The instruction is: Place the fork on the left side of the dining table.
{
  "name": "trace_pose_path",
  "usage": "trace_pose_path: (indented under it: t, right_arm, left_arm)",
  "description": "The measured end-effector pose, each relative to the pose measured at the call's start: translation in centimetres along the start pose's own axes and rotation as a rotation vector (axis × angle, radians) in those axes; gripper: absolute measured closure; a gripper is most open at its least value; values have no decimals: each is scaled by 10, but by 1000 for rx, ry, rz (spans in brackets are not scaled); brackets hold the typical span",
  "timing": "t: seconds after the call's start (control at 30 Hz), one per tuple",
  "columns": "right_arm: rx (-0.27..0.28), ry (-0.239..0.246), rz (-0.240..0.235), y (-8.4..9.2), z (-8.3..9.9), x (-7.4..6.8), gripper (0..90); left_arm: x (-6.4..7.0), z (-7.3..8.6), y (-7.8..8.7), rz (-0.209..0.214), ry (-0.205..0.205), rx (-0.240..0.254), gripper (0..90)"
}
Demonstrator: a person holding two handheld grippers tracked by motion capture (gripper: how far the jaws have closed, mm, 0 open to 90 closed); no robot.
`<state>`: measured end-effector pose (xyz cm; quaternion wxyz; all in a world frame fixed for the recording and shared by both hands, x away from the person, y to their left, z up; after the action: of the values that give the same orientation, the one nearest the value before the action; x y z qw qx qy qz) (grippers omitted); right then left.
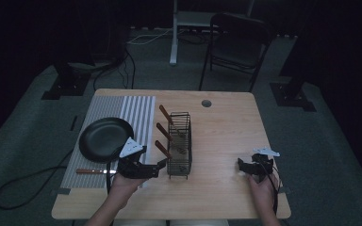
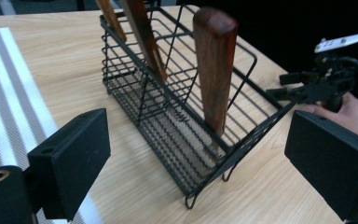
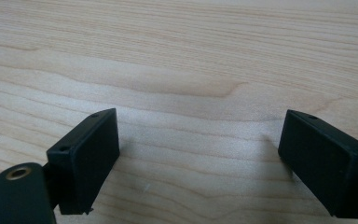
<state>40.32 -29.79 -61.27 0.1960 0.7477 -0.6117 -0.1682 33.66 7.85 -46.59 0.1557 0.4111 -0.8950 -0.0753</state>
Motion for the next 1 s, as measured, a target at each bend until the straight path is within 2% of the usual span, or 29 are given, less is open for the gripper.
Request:
trace_pose_path:
  t: [0.03,0.1,0.23,0.4,0.57,0.73,0.8,0.93,1.0]
  right_arm:
    - [0,0,0,0,0,0,120]
    - [0,0,0,0,0,0,120]
    - [0,0,0,0,0,0,120]
    - [0,0,0,0,0,0,120]
    - [0,0,0,0,0,0,120]
    - [0,0,0,0,0,0,121]
    - [0,0,0,0,0,0,121]
    - [0,0,0,0,0,0,120]
    - [0,0,0,0,0,0,121]
  left_arm:
    - [0,-1,-2,-3,6,7,150]
    - [-1,-2,-5,-6,27,13,150]
    - [1,-2,-10,-3,40,12,152]
    - [4,-6,-16,-2,58,35,294]
    - [8,-5,-21,15,61,29,443]
    - [7,-4,-22,27,88,33,608]
    - [8,-3,-22,31,82,27,642]
    - [10,-2,-21,61,108,35,751]
    - [10,-1,-20,70,106,32,757]
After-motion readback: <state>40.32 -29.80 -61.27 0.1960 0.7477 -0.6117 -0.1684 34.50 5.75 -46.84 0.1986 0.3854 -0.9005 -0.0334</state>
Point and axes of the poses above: each handheld gripper's, and its own axes: y roughly backward along the jaws, z roughly out of its underside, x roughly to its right, the point moved 9 cm from there along -y, roughly forward along the jaws, and after that the axes turned 14 degrees about x, right-handed, at the moved point
